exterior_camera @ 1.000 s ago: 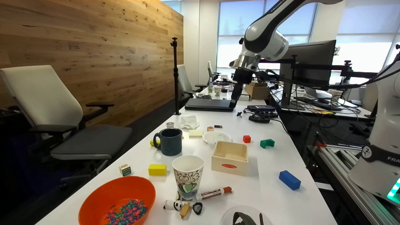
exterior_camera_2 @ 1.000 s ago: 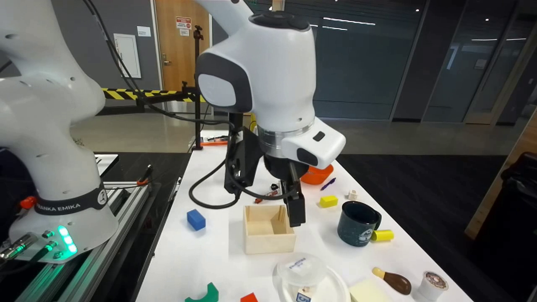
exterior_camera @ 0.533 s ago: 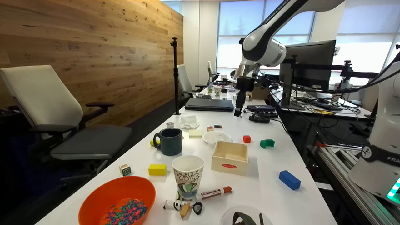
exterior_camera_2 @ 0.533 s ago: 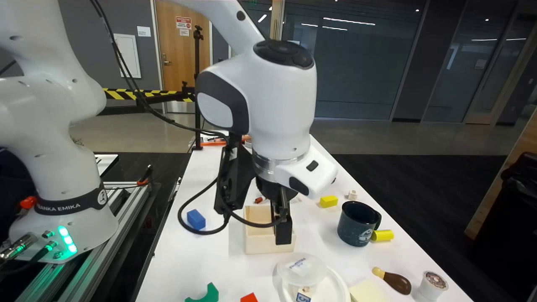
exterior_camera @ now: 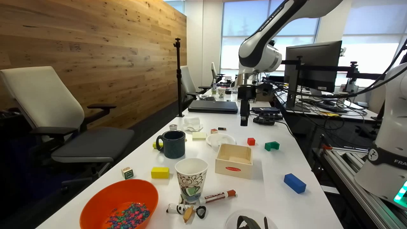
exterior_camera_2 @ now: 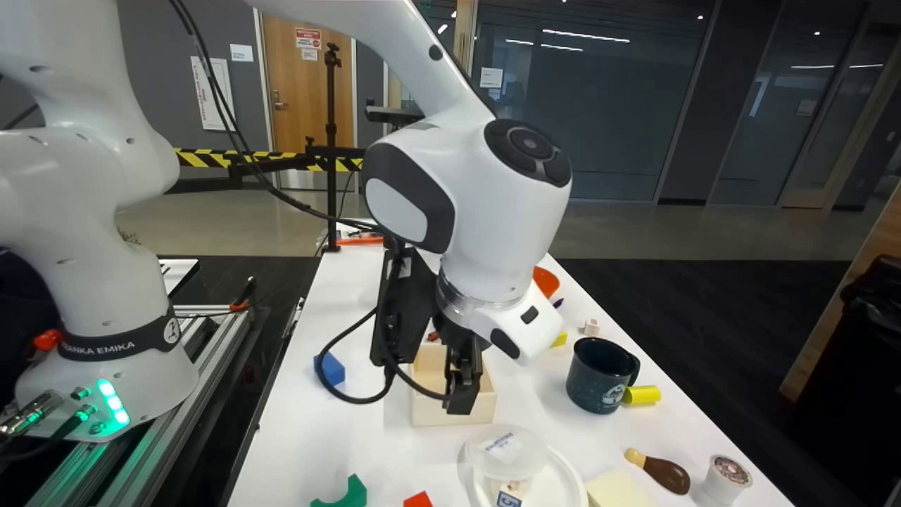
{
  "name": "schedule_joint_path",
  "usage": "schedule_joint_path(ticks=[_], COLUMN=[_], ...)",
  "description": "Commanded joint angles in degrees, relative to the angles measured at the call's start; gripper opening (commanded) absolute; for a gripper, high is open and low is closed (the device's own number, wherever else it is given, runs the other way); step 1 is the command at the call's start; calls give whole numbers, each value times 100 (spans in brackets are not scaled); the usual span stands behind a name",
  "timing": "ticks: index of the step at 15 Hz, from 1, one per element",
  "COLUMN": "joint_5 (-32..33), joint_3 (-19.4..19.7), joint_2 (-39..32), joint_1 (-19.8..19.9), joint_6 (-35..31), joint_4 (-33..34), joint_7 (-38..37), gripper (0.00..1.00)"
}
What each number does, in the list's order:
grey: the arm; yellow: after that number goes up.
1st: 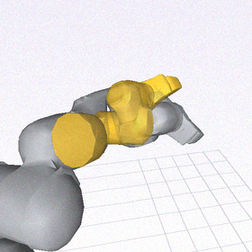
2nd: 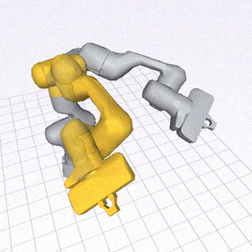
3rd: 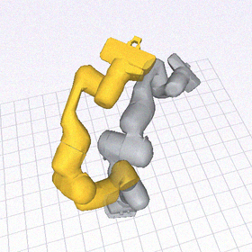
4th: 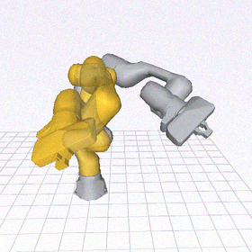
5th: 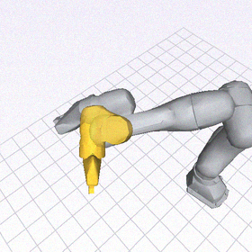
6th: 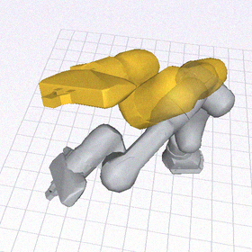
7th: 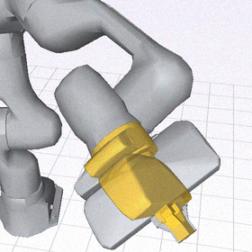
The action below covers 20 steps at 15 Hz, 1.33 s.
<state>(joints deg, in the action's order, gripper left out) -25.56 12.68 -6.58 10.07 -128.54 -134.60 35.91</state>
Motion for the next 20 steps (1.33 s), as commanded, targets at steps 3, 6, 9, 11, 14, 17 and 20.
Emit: schedule_joint_path(ticks=[3,6,9,11,14,17,20], joint_5=[-560,-770,-551,-623,-611,-528,-411], joint_3=[-127,-112,-146,-175,-161,-184,-180], joint_2=[-510,-693,-589,-594,-1120,-1494,-1865], joint_1=[475,719,741,773,926,1148,1403], joint_6=[632,712,510,478,860,1491,2223], joint_4=[753,1025,881,889,1281,1610,2095], joint_7=[212,226,108,176,286,652,1009], gripper=[100,100,100,100,100,100,100])
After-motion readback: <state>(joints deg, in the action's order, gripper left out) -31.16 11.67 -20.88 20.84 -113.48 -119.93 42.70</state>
